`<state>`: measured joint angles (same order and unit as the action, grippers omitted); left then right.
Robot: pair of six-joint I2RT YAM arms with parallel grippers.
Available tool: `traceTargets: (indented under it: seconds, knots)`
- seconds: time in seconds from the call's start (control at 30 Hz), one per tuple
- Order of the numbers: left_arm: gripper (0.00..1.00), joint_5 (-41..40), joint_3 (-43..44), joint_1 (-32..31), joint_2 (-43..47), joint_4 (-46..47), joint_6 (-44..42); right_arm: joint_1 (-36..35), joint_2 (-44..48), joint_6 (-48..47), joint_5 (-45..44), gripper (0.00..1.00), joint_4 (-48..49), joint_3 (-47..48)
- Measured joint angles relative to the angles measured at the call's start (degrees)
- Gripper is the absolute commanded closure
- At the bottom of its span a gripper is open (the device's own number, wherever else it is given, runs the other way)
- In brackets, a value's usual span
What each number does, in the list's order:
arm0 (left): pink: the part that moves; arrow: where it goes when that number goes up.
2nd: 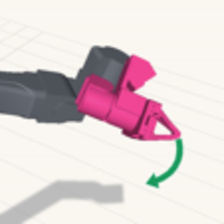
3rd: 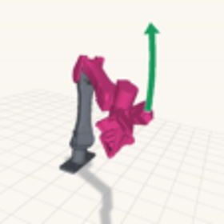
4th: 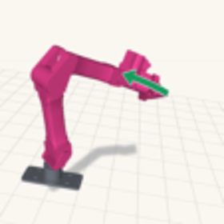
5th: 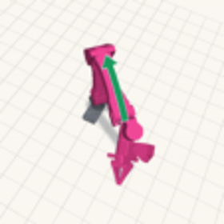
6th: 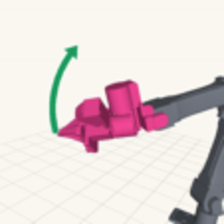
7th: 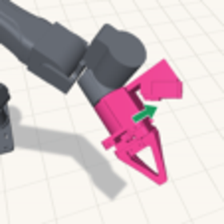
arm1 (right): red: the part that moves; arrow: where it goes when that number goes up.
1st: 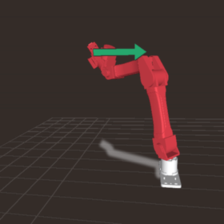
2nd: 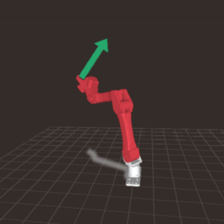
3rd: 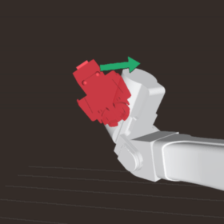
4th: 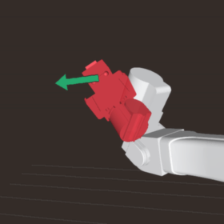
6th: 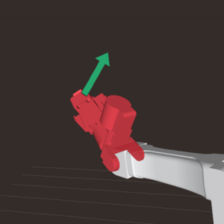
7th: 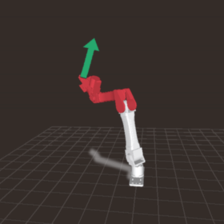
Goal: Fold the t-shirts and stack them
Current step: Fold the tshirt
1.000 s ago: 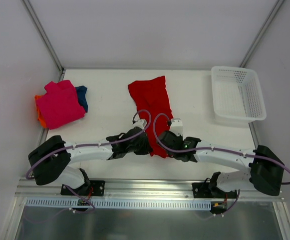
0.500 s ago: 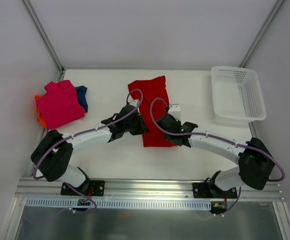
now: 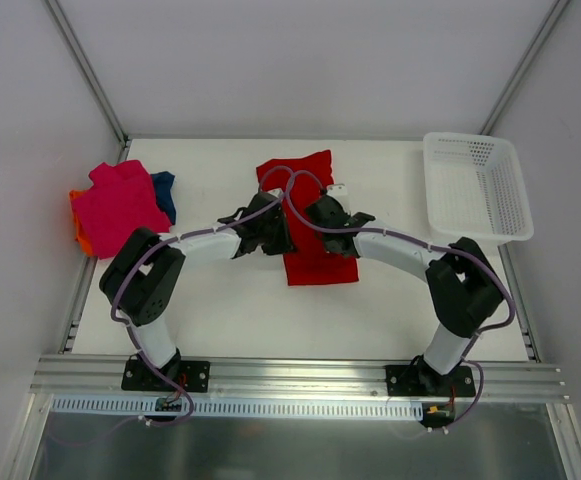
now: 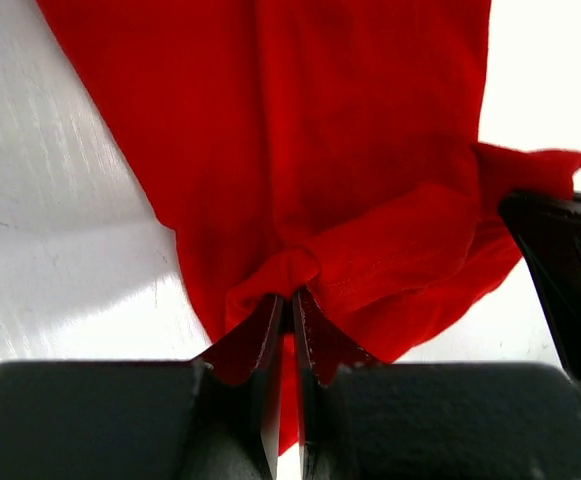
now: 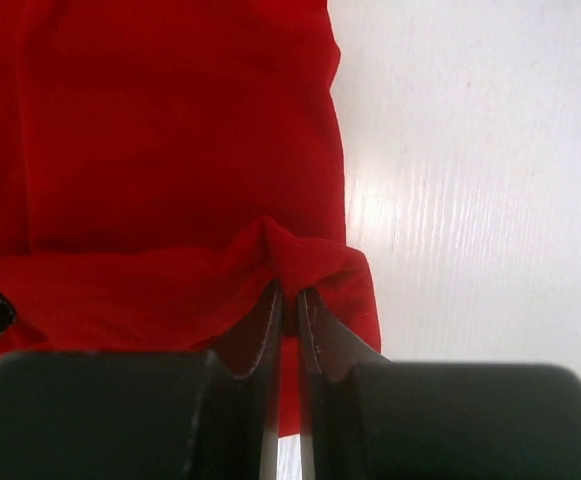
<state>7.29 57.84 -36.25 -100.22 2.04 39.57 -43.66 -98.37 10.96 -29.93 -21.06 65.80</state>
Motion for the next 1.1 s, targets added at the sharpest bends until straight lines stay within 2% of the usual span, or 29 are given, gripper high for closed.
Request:
traceTargets:
  seconds: [0.53, 0.97, 1.1]
  knots:
    - [0.96, 0.2, 2.0, 3.6, -0.5, -1.1, -0.5, 4.3, -4.7, -6.3, 3.4, 0.96, 0.9, 8.7]
    - [0.96, 1.9, 9.5, 7.8, -5.6, -1.1, -2.4, 8.5, -12.8, -8.8, 6.1, 0.96, 1.4, 15.3]
    - [0.92, 3.3, 11.2, 8.6, -7.7, -1.2, -2.8, 9.3, -14.6, -9.1, 6.8, 0.96, 1.4, 17.0]
